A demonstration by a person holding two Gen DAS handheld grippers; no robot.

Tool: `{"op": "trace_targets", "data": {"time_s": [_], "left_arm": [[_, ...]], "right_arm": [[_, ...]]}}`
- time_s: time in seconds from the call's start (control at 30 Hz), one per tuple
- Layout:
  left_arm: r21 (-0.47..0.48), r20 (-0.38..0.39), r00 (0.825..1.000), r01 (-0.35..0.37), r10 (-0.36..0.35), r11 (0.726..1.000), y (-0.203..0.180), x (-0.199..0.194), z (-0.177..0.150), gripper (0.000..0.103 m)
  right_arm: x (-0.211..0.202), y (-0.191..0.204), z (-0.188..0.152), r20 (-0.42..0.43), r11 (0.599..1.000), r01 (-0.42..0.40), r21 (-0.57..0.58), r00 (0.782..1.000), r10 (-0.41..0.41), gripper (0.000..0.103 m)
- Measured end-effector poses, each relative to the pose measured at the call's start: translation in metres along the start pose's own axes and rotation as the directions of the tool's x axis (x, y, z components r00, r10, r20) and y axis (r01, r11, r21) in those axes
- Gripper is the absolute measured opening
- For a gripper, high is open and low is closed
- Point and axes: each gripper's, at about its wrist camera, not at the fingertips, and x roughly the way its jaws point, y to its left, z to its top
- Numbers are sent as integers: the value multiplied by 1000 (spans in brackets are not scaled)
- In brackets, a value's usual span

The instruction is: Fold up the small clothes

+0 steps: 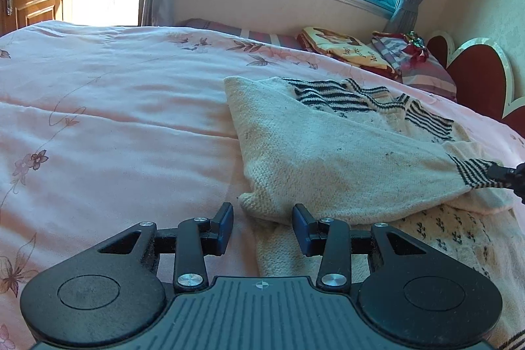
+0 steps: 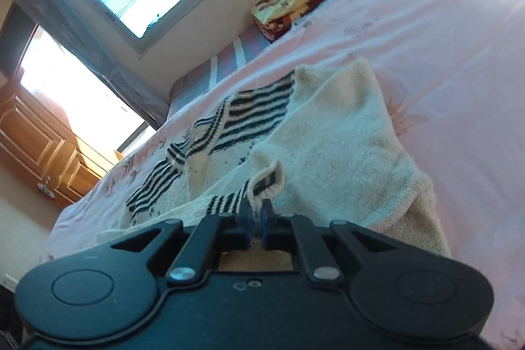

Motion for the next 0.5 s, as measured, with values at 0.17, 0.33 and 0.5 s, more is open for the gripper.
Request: {"op": "trace_targets", "data": {"time_s": [0.17,0.33,0.5], "left_arm": [[2,-8,1000,-7,7,1000,-2,0,2,41],[19,120,993,11,-13,1000,-10,-32,19,41],[39,106,991,74,-78,997,-31,-18,32,41]], "right_arm": [[14,-4,-10,-48,997,48,-52,998,-51,7],[9,-5,-8,-47,997,39,-68,998,-42,7],[-2,-4,-3,11,995,71,-77,997,-70,15]]}}
